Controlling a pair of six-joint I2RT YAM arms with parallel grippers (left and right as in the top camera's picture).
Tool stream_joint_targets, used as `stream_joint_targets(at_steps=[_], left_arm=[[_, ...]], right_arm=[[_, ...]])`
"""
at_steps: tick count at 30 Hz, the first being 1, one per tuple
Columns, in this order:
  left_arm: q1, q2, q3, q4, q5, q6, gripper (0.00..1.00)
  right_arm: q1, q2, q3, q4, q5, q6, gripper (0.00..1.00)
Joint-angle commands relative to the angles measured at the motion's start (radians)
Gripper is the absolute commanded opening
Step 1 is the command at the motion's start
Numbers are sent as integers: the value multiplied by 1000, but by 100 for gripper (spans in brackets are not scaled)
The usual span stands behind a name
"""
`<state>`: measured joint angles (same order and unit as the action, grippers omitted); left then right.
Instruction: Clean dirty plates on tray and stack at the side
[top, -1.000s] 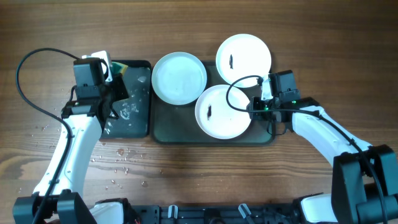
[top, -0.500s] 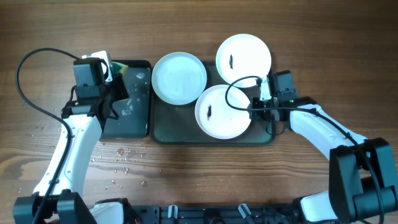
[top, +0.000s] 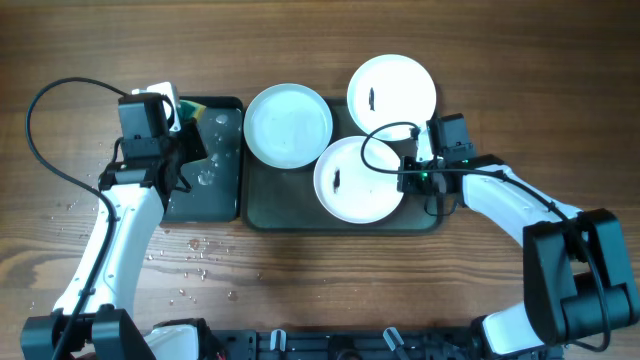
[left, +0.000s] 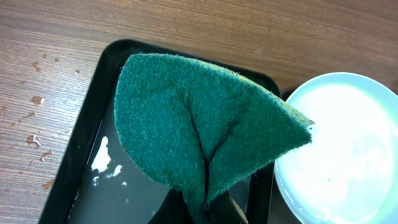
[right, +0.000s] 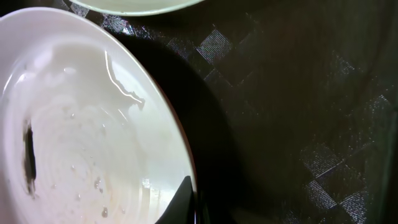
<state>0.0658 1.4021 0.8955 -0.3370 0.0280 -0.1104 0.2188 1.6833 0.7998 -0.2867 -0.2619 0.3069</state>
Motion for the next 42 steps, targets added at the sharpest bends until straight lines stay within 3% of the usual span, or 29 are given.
stream_joint_targets(at_steps=[1,7,16,30,37,42], left_arm=[[5,-13,0,44,4,-9,4],[5,-13,0,103,4,-2,4],[5,-12,0,64,5,-2,4],[5,-11,0,24,5,-2,4],[5,-11,0,35,5,33,4],[5,-11,0,92,4,52,4]], right_arm=[[3,12,-7,7,-27,11,4],[3,6,-7,5,-24,-19,4],[3,1,-1,-4,-21,-121,4],[3,-34,15,-43,5,-93,21],[3,-34,15,-89,-25,-61,5],[3,-34,23,-88,-23,-88,4]])
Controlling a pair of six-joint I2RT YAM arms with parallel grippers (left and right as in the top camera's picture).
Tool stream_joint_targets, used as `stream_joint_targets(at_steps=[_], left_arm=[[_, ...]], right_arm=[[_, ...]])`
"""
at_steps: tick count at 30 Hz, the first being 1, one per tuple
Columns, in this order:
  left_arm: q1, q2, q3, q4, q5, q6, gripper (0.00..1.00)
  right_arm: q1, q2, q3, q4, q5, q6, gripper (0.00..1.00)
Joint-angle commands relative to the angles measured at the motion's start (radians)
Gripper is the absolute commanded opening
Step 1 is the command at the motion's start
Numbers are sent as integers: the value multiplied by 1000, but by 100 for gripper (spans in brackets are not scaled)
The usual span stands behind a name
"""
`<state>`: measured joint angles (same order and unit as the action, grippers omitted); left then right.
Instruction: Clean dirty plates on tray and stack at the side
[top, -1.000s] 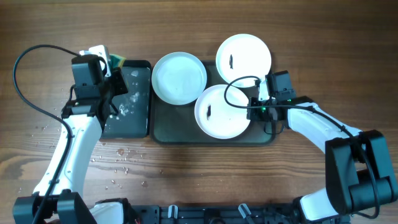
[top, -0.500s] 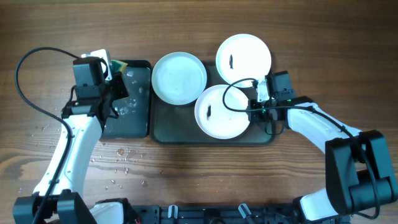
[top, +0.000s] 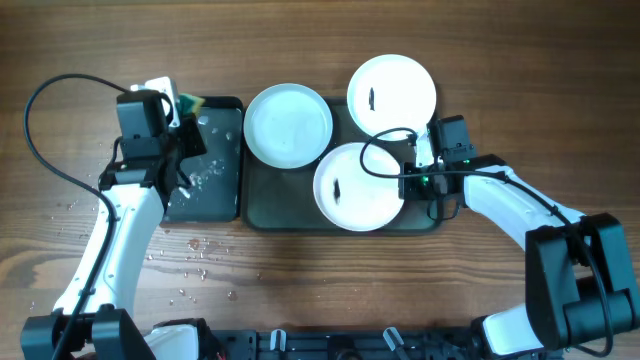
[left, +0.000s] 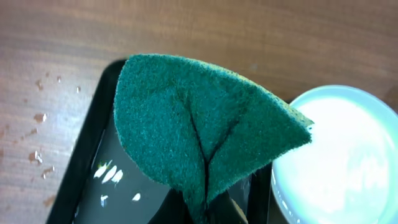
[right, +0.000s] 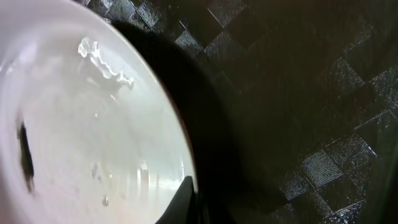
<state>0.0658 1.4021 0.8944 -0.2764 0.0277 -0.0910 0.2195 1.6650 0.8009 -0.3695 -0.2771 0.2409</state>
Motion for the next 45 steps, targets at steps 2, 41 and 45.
stream_joint_targets(at_steps=[2,41,45], left_arm=[[4,-11,1,38,5,38,4],[3,92,1,-57,-25,-47,4],[4,92,2,-56,-26,-43,4]], right_arm=[[2,-16,28,-6,-4,-51,4],[2,-16,42,-34,-61,214,9],[2,-16,42,-30,-61,204,28]])
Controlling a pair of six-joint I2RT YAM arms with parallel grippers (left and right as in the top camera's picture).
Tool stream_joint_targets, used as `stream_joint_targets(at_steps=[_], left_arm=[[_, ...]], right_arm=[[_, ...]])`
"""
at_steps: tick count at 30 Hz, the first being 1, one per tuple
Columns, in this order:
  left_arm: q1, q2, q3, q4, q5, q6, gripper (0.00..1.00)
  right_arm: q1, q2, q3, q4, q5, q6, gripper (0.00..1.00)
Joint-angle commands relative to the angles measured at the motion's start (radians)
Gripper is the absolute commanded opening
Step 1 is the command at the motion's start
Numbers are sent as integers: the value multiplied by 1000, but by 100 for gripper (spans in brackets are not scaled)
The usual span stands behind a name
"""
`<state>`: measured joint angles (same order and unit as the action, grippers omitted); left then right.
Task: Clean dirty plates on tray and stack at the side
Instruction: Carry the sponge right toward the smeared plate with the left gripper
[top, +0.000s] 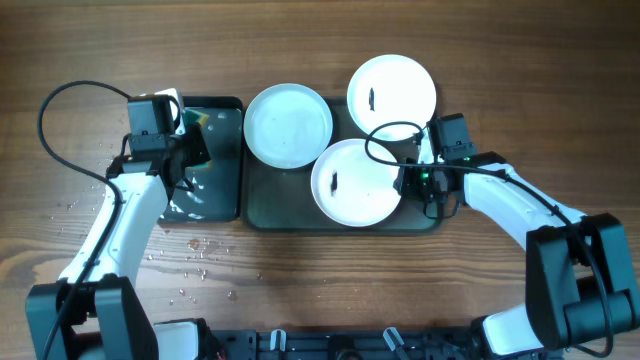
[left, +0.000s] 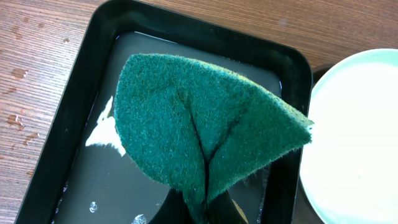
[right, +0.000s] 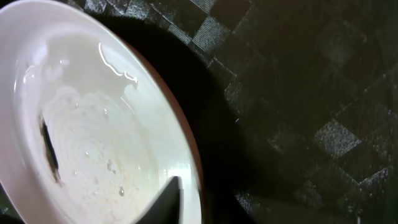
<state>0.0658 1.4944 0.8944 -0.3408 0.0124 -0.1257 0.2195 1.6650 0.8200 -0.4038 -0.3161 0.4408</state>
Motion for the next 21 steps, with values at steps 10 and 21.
stream_joint_targets(at_steps=[10,21], left_arm=[[4,-2,3,85,-63,17,4],[0,-2,119,70,-111,17,4]], right_arm=[[2,-16,23,60,3,-48,19],[2,-16,23,59,16,-56,10]])
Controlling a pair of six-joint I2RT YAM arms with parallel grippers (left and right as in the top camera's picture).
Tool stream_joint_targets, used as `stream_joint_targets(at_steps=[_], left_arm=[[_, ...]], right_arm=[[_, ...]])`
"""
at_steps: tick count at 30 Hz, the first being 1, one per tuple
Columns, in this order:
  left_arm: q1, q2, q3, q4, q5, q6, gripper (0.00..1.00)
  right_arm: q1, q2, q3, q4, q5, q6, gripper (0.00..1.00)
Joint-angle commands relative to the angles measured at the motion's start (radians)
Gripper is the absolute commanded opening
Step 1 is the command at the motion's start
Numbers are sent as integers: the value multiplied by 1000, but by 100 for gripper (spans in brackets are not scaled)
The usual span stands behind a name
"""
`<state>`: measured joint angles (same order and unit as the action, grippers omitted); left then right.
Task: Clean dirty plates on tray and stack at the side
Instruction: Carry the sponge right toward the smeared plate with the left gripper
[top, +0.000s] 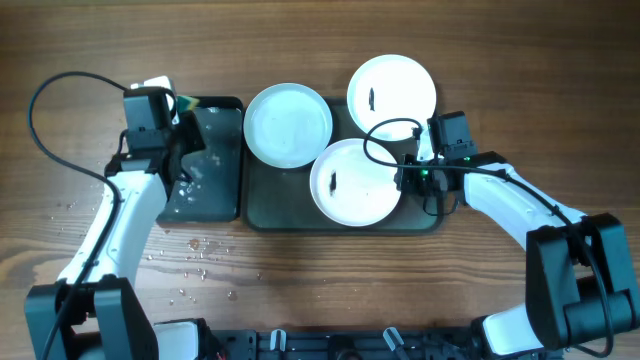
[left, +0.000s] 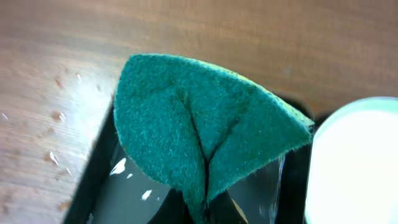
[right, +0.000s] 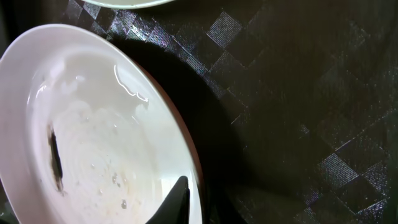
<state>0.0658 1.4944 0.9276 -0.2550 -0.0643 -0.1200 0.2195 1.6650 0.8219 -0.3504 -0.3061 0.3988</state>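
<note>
Three white plates lie on the dark tray (top: 290, 205). The near plate (top: 355, 182) carries a dark streak (right: 55, 160), and my right gripper (top: 408, 180) is shut on its right rim (right: 198, 186). The far right plate (top: 392, 90) also has a dark mark. The left plate (top: 288, 124) looks clean. My left gripper (top: 178, 128) is shut on a folded green scouring pad (left: 199, 130), held above the far end of the black water tray (top: 205, 160).
Water drops are scattered on the wooden table (top: 200, 270) left of and in front of the water tray. Black cables loop over both arms. The table's far side and right side are bare wood.
My left gripper with the pad has shifted toward the water tray's far edge, so wood now fills the top of its view. The right gripper still grips the near plate's rim, barely moved.
Throughout, my left gripper held the green pad over the water tray, shifting between its far edge and its middle. My right gripper stayed shut on the near plate's rim; the plate moved only slightly. The dark streak stays on it.
</note>
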Motion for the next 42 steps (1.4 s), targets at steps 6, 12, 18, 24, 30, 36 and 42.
stream_joint_targets(at_steps=[6,12,18,24,30,36,42], left_arm=[[-71,-2,130,-118,-35,11,4],[-143,-2,129,-167,-166,12,4],[-175,-2,129,-196,-216,10,4],[-175,6,129,-243,-192,8,4],[-175,47,129,-232,-253,8,4],[-175,63,129,-228,-192,8,4],[-185,56,143,-209,-199,11,4]], right_arm=[[2,-16,21,6,6,-14,11],[2,-16,21,5,6,-13,11],[2,-16,21,5,6,-14,11],[2,-16,21,4,6,-14,11],[2,-16,21,3,6,-13,11],[2,-16,21,3,6,-13,11],[2,-16,21,2,6,-13,11]])
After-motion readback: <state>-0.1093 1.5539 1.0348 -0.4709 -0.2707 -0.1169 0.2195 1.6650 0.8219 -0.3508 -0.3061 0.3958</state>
